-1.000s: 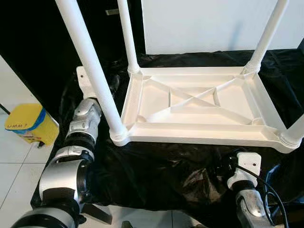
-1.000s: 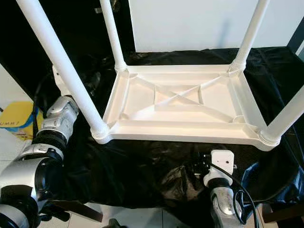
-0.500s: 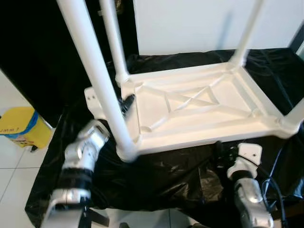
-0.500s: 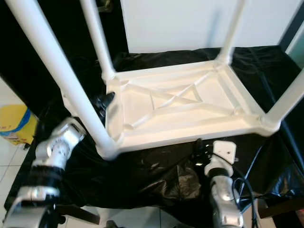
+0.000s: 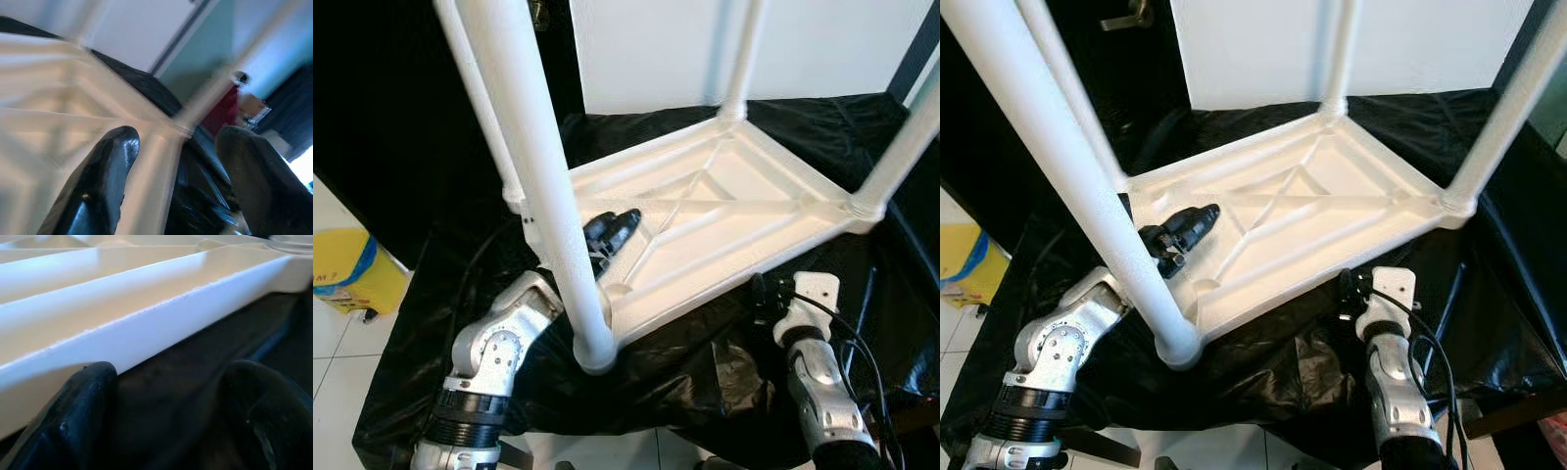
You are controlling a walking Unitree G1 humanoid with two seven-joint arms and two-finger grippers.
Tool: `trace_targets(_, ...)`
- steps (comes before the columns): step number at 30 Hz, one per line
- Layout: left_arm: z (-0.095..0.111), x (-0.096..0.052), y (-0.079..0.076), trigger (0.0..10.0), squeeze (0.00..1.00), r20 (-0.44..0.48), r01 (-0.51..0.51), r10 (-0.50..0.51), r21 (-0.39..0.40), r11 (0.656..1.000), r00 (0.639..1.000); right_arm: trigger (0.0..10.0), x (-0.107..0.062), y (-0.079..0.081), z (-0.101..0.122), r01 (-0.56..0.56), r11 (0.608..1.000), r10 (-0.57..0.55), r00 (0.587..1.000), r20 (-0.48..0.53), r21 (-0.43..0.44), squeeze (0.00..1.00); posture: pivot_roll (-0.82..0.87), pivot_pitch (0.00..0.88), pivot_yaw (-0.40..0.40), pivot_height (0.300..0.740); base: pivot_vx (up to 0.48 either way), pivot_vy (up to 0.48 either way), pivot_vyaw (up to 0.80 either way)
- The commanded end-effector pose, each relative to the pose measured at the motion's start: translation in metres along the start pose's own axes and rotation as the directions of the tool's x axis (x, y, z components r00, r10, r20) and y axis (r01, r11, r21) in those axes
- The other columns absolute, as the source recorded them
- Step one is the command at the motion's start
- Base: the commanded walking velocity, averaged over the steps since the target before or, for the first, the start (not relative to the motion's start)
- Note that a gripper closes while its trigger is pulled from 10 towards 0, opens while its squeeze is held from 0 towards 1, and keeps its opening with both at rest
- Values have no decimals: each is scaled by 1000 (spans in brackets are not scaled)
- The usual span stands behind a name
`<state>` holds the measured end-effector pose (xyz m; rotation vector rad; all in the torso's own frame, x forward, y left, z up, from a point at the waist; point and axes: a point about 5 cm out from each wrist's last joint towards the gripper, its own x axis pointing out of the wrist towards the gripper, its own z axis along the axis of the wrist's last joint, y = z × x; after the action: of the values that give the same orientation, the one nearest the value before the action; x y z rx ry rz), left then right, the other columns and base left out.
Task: Building children table
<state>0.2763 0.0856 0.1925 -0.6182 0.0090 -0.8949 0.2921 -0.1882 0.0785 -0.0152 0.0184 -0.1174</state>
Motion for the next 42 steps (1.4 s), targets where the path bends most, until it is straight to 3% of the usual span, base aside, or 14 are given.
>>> trace_targets(1, -5, 0, -47, 10000, 0, -10, 550, -551, -36, 834, 835, 10000, 11, 19, 8, -78, 997, 78, 996, 32, 18, 0, -105, 23, 31, 740, 0, 0, 0)
trace_targets(7, -5, 16, -69, 10000, 0, -27, 627, -628, -28, 778, 778, 10000, 19, 32, 6, -145, 989, 145, 989, 13, 15, 0, -101, 19, 36, 740, 0, 0, 0)
trace_targets(12, -8, 23, -76, 10000, 0, -24, 637, -638, -41, 770, 770, 10000, 26, 40, 8, -169, 986, 168, 986, 14, 13, 0, -103, 22, 43, 740, 0, 0, 0)
trace_targets(18, -19, 30, -94, 10000, 0, -18, 663, -668, -97, 742, 744, 10000, 38, 64, 16, -257, 966, 256, 966, 23, 32, 0, -107, 37, 60, 740, 0, 0, 0)
trace_targets(25, -25, 35, -94, 10000, 0, -59, 632, -635, -69, 772, 770, 10000, 33, 77, 11, -321, 947, 321, 947, 9, -4, 0, -89, 43, 58, 740, 0, 0, 0)
trace_targets(26, -24, 37, -85, 10000, 0, -62, 583, -584, -40, 812, 809, 10000, 35, 67, 10, -251, 968, 251, 968, 20, -3, 0, -88, 44, 60, 740, 0, 0, 0)
trace_targets(31, -18, 38, -70, 10000, 0, -65, 513, -511, 11, 858, 857, 10000, 36, 51, 9, -159, 987, 159, 987, 38, 1, 0, -89, 47, 62, 740, 0, 0, 0)
trace_targets(33, -12, 35, -52, 10000, 0, -83, 431, -424, 100, 897, 902, 10000, 33, 36, 8, -91, 996, 90, 994, 58, 8, 0, -94, 51, 68, 740, 0, 0, 0)
trace_targets(35, -9, 30, -35, 10000, 0, -122, 360, -342, 186, 914, 932, 10000, 28, 26, 6, -59, 998, 59, 996, 71, 5, 0, -97, 55, 69, 740, 0, 0, 0)
trace_targets(39, -7, 24, -19, 10000, 0, -161, 291, -256, 260, 921, 953, 10000, 21, 16, 4, -37, 999, 38, 996, 86, -6, 0, -100, 57, 71, 740, 0, 0, 0)
trace_targets(41, -3, 14, -7, 10000, 0, -191, 250, -193, 344, 905, 962, 10000, 14, 9, 4, -37, 999, 35, 994, 108, 12, 0, -108, 61, 76, 740, 0, 0, 0)
trace_targets(42, -3, 14, -7, 10000, 0, -191, 250, -193, 344, 905, 962, 10000, 14, 9, 4, -37, 999, 35, 994, 108, 12, 0, -108, 61, 76, 740, 0, 0, 0)
